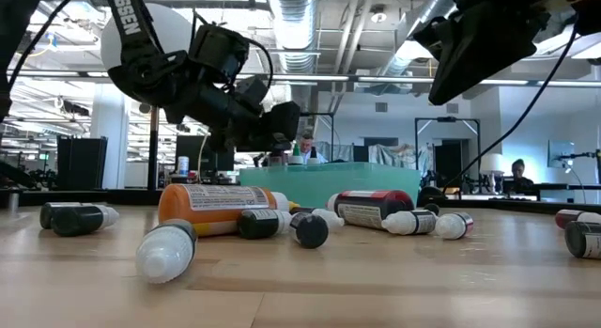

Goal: Pick & Place food coloring
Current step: Put the large red food coloring bottle into the green bin

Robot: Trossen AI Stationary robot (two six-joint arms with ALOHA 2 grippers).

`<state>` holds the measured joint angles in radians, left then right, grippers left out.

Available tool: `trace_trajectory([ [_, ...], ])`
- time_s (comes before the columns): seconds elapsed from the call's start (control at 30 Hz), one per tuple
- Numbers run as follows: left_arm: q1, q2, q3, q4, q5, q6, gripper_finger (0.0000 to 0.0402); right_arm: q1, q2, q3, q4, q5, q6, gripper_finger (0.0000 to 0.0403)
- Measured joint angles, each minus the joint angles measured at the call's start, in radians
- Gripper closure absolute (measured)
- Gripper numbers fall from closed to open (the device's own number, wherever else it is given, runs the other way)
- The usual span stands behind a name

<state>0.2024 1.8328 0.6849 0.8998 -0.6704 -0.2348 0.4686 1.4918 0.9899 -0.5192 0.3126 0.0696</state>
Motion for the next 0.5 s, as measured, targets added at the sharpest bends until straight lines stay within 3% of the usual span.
trace_trajectory([
  [0.5,0.0,0.021,0.023,-0.026,-0.023,0.018,0.0282,0.0,0.0,0.0,0.004,0.0,0.001,0.0403],
])
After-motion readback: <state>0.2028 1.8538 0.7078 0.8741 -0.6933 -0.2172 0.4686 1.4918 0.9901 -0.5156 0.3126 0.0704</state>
